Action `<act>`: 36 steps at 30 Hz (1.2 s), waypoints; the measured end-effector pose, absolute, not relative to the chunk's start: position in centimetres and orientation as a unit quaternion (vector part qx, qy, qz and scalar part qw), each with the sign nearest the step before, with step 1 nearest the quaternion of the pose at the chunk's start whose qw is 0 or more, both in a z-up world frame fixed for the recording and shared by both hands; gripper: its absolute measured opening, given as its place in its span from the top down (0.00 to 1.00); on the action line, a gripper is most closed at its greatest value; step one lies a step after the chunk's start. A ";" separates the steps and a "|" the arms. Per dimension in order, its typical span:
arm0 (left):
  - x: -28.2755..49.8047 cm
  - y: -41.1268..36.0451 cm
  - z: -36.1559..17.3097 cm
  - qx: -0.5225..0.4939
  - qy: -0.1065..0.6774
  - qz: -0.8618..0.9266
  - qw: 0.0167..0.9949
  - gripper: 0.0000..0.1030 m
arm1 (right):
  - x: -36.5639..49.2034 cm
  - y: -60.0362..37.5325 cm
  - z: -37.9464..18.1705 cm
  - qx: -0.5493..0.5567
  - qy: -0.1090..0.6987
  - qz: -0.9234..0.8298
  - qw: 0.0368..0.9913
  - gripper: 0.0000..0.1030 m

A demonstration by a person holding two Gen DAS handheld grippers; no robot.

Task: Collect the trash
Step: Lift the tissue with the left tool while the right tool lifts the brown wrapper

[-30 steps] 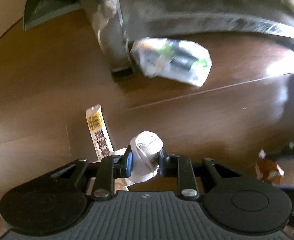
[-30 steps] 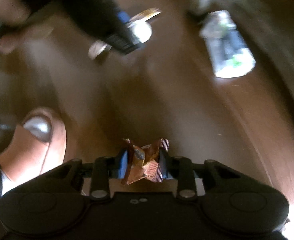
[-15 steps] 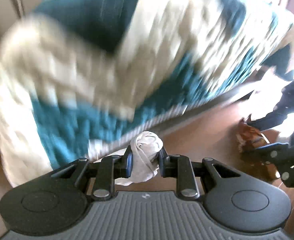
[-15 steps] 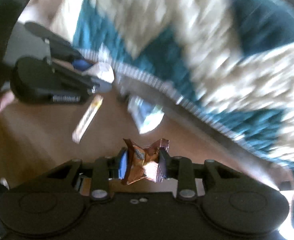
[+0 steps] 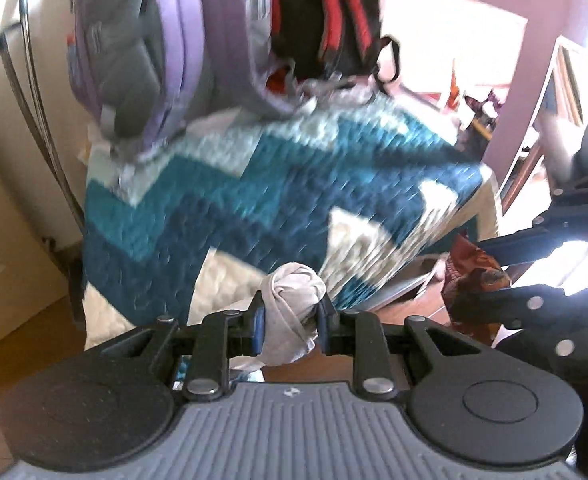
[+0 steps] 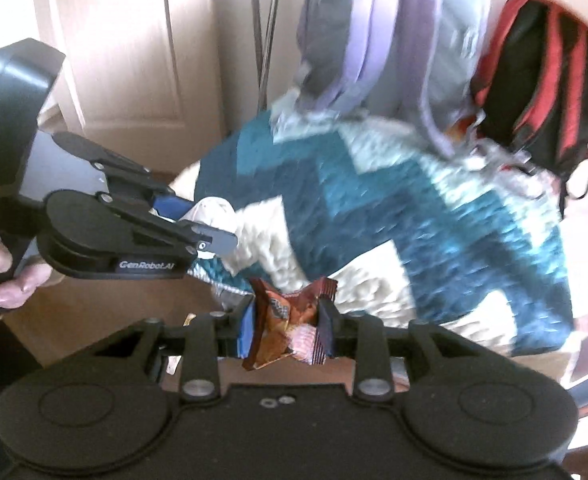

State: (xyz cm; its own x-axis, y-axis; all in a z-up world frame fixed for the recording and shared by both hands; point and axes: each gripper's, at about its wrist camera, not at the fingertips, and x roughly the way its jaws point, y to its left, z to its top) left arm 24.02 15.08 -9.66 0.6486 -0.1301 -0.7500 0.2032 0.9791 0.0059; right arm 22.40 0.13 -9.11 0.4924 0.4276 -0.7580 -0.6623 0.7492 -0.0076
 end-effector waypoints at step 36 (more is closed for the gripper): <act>20.5 -23.0 17.4 0.083 0.216 -0.297 0.926 0.77 | 13.0 -35.4 15.1 -0.112 0.187 0.061 0.974 0.70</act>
State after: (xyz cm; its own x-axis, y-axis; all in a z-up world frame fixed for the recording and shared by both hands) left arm 20.45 -22.99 17.37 0.7298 -0.5145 -0.4501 0.5867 0.8094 0.0260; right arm 12.96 -35.39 15.11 0.9226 0.0767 -0.3781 -0.1604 0.9676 -0.1951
